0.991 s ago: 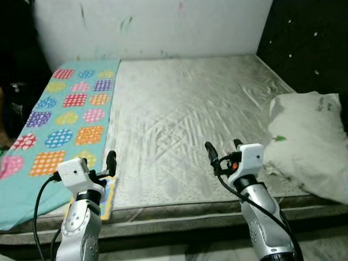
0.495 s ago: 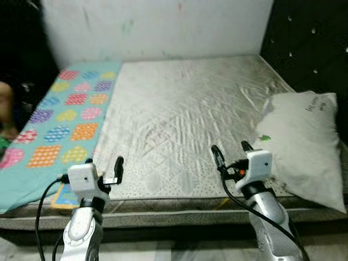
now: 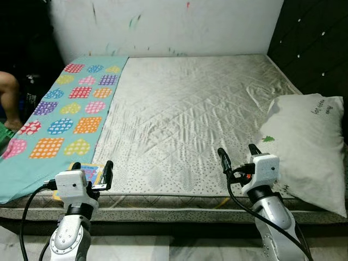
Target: Clean up the room
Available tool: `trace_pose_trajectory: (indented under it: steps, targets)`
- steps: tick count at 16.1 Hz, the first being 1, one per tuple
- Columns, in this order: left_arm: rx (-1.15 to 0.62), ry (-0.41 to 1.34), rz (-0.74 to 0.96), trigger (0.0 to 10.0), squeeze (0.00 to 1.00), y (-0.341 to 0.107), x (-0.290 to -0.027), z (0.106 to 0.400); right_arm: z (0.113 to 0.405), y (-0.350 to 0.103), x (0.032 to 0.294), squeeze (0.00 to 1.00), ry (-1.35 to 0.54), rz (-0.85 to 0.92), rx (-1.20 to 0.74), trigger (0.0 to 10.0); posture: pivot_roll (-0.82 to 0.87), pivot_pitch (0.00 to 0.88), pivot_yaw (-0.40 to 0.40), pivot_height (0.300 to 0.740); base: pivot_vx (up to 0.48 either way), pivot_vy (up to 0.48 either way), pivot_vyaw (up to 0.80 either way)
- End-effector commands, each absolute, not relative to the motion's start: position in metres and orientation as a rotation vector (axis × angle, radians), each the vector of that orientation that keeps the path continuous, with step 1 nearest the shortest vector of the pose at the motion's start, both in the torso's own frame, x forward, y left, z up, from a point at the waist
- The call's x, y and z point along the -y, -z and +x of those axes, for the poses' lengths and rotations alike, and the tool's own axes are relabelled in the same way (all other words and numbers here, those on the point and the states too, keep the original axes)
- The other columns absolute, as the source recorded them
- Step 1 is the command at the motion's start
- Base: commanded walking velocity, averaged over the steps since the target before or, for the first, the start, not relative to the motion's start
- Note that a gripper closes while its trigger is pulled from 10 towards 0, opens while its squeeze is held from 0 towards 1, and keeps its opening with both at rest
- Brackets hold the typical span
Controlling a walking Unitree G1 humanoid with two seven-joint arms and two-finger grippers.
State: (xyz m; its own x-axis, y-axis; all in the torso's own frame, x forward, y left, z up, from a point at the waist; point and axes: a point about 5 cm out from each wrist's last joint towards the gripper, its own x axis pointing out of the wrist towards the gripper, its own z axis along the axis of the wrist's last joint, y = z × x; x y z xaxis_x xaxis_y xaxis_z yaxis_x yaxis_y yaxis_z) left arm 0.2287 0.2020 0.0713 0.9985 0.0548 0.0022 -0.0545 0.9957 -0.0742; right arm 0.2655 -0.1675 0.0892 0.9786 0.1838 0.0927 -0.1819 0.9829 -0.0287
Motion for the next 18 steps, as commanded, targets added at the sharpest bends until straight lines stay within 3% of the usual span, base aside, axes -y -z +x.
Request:
trace_pose_trajectory:
  steps: [1, 8, 18]
  targets:
    - [0.012, -0.028, -0.081, 10.0, 0.0, -0.0742, -0.1981, 0.2298, 0.2657, -0.0942, 0.1695, 0.0, -0.157, -0.019, 0.113, 10.0, -0.15, 0.0, 0.052, 0.74, 0.0, 0.0, 0.0]
    - [0.0, -0.02, -0.124, 10.0, 0.0, -0.0708, -0.195, 0.2278, 0.2605, -0.0888, 0.172, 0.0, -0.139, -0.035, 0.098, 10.0, -0.15, 0.0, 0.053, 0.74, 0.0, 0.0, 0.0]
    - [0.003, -0.002, -0.125, 10.0, 0.0, -0.0705, -0.1927, 0.2285, 0.2629, -0.0877, 0.1727, 0.0, -0.14, -0.046, 0.09, 10.0, -0.15, 0.0, 0.053, 0.74, 0.296, 0.0, -0.14]
